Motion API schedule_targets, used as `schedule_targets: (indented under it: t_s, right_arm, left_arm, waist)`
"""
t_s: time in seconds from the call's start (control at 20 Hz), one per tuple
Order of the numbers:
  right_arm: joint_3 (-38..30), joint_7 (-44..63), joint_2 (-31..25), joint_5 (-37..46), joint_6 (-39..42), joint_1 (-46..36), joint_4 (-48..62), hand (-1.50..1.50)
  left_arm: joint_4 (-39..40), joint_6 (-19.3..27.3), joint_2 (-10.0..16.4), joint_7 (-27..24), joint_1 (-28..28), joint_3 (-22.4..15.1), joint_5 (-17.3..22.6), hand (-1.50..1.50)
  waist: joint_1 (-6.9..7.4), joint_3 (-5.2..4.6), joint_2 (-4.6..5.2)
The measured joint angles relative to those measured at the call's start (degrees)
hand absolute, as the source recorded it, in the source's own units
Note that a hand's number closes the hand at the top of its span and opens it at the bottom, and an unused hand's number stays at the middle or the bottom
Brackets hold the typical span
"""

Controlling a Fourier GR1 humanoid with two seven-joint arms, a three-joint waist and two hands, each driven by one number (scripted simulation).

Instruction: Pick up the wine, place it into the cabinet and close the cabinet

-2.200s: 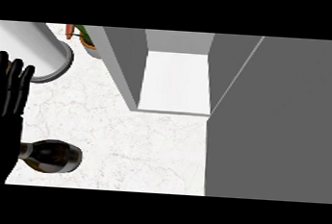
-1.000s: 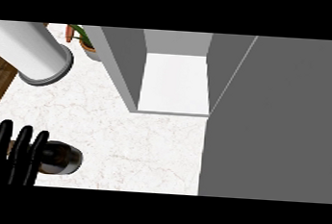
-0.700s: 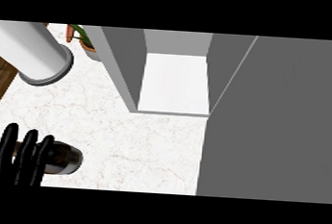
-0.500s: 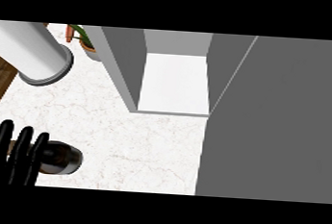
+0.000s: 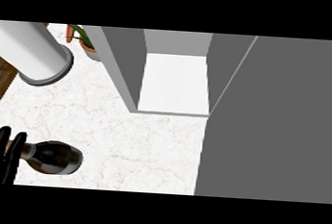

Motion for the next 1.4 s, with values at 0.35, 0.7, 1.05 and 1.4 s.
schedule_targets:
  t_s: [0.35,0.7,1.05,1.4]
  right_arm:
    - [-0.73,1.64,0.13,0.73,-1.08,-1.73,-0.21,-1.50]
    - [-1.30,2.64,-0.19,1.11,-1.07,-2.21,-0.74,-1.50]
    - [-1.48,3.40,-0.34,1.64,-0.95,-2.97,-0.86,-1.50]
    - [-0.91,4.85,0.03,2.05,-1.09,-4.12,-0.97,-1.50]
  left_arm:
    - [0.12,-1.44,1.69,-0.58,1.69,7.47,2.11,-1.50]
    - [0.93,-3.90,2.34,0.53,0.97,17.77,6.77,-1.50]
    - [5.19,-9.30,1.60,-0.51,1.85,25.59,14.28,-1.50]
    - [11.53,-16.63,0.81,-4.10,2.96,31.13,24.11,-1.50]
  waist:
    - [0.19,-0.04,-0.04]
    - [0.12,-0.05,-0.07]
    - [0.23,-0.07,-0.08]
    - [0.12,-0.05,0.00]
